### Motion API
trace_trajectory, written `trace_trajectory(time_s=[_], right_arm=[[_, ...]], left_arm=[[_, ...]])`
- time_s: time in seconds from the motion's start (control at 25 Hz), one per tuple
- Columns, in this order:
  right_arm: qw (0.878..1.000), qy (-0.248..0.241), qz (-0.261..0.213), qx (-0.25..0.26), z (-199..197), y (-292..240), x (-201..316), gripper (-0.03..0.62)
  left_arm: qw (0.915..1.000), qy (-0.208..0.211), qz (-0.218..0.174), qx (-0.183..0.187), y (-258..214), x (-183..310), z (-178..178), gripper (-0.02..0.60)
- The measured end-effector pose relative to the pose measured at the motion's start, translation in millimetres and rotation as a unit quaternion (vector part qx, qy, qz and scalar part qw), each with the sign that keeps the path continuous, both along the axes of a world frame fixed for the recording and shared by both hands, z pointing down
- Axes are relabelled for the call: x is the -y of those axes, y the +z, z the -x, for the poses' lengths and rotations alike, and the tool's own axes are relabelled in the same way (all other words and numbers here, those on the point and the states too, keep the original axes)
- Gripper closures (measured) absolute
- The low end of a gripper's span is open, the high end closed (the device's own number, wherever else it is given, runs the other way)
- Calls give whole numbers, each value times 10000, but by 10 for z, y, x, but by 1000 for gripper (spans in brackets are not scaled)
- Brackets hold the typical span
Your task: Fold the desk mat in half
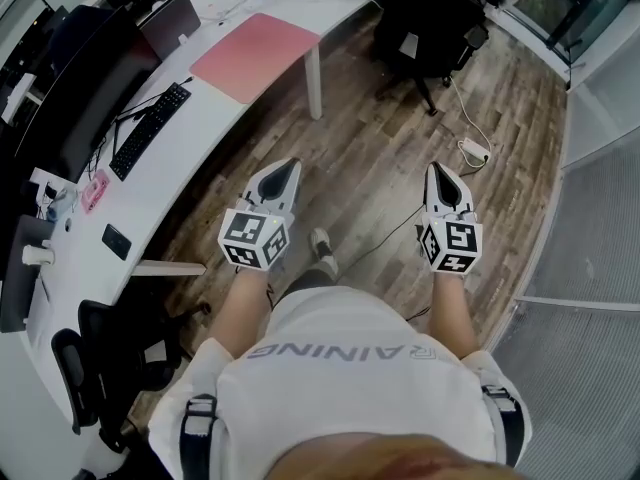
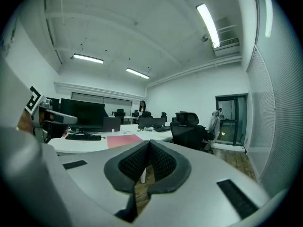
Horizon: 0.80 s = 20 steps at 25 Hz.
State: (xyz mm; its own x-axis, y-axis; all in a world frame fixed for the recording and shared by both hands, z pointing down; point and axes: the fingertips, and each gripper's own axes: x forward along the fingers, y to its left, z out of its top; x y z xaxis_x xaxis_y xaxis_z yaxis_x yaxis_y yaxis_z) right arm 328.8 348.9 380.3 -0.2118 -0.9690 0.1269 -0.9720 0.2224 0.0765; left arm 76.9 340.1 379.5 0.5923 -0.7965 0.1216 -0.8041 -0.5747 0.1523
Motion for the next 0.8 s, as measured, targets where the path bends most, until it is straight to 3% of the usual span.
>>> trace_trajectory(time_s=[0.36,0.8], right_arm=[[10000,-60,51,10,54,-96,1193,571],[9996,-65,252,62,386,83,2421,571]], left_arm=[[10000,-1,19,44,-96,1173,21,548],[9997,-99,142,192,-6,2366,421,548]])
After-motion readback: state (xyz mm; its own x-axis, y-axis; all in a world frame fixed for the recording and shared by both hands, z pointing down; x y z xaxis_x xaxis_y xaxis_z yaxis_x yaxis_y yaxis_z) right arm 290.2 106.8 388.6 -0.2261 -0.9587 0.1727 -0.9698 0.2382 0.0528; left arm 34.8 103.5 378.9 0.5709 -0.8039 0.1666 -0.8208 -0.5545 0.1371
